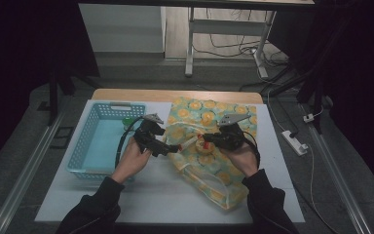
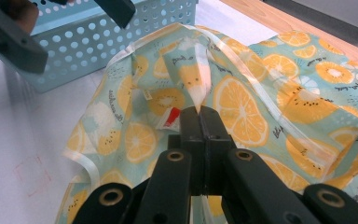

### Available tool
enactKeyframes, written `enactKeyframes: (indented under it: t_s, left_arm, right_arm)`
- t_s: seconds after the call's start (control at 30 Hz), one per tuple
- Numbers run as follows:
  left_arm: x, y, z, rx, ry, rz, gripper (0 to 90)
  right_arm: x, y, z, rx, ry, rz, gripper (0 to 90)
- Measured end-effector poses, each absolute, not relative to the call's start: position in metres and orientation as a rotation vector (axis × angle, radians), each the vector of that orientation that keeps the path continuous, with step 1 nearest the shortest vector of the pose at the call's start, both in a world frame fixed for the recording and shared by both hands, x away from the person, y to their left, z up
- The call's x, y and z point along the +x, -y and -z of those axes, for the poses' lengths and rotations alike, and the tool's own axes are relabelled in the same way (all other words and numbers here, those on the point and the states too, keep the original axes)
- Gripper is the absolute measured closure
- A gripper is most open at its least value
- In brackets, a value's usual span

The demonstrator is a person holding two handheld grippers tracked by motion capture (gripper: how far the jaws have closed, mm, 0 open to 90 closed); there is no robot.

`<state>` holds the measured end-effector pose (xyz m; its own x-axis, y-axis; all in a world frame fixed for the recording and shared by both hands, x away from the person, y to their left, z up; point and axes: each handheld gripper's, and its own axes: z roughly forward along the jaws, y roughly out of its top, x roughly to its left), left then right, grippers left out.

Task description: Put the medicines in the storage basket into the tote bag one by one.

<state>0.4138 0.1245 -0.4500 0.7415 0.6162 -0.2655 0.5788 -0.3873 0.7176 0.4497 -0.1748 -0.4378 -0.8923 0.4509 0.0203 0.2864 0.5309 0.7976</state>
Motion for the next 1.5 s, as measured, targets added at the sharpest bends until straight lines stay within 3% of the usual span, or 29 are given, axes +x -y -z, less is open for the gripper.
enactKeyframes:
  t_s: [0.9,1.5]
  left_arm:
    - [0.410,-0.209,0.455,2.044,-1.102,-0.196,0.0]
    - [0.449,-0.247,0.468,2.007,-1.334,-0.283,0.0]
  right_arm:
    - [0.449,0.173,0.438,0.630,-2.581,-1.285,90.0]
    - [0.451,0.175,0.439,0.634,-2.582,-1.289,90.0]
